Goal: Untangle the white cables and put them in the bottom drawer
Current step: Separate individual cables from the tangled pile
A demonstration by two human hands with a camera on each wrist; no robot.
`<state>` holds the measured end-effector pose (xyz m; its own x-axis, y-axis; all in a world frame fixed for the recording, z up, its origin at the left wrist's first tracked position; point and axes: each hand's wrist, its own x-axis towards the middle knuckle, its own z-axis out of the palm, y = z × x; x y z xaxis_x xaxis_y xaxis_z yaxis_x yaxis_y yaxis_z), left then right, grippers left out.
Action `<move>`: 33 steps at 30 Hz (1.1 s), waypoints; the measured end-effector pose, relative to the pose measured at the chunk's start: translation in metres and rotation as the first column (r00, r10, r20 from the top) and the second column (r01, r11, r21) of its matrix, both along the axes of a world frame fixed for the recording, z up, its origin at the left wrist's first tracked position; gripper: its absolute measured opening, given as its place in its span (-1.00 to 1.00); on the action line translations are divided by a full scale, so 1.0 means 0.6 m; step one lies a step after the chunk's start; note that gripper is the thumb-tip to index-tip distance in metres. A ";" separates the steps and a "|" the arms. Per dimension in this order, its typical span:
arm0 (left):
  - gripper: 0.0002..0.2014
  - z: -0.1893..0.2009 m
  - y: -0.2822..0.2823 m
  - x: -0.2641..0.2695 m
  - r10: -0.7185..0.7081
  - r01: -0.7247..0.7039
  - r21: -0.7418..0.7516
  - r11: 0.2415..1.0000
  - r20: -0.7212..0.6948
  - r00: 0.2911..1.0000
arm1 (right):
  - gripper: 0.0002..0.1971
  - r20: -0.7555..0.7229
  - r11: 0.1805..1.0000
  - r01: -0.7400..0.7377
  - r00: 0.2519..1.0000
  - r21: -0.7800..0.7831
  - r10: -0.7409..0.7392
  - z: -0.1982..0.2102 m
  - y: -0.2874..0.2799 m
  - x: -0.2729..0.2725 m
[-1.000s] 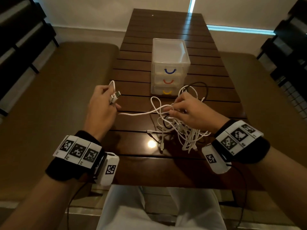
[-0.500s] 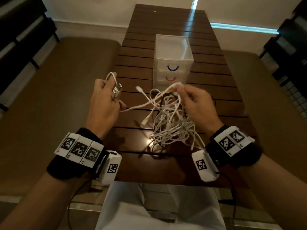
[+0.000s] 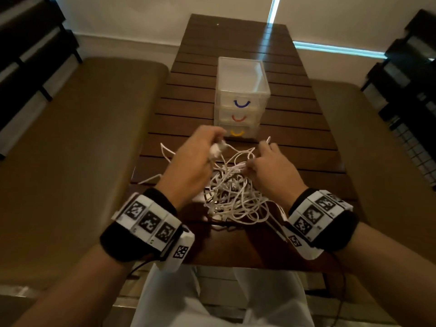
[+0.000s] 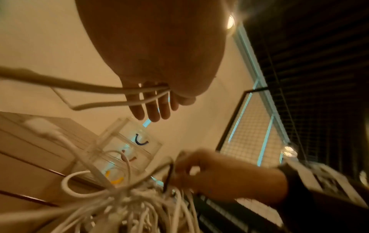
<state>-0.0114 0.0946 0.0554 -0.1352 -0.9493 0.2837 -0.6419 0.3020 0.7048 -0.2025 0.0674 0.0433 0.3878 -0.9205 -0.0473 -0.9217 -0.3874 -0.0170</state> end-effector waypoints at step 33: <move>-0.79 -0.006 -0.015 0.051 0.032 -0.204 0.332 0.921 0.458 0.889 | -0.64 0.341 0.982 0.044 0.934 0.186 -0.106 -0.033 0.005 0.006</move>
<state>0.0189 0.0859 0.0517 -0.0428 -0.9888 -0.1427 -0.9216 -0.0161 0.3878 -0.1987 0.0706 0.0233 0.3387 -0.9373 -0.0823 -0.8719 -0.2798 -0.4018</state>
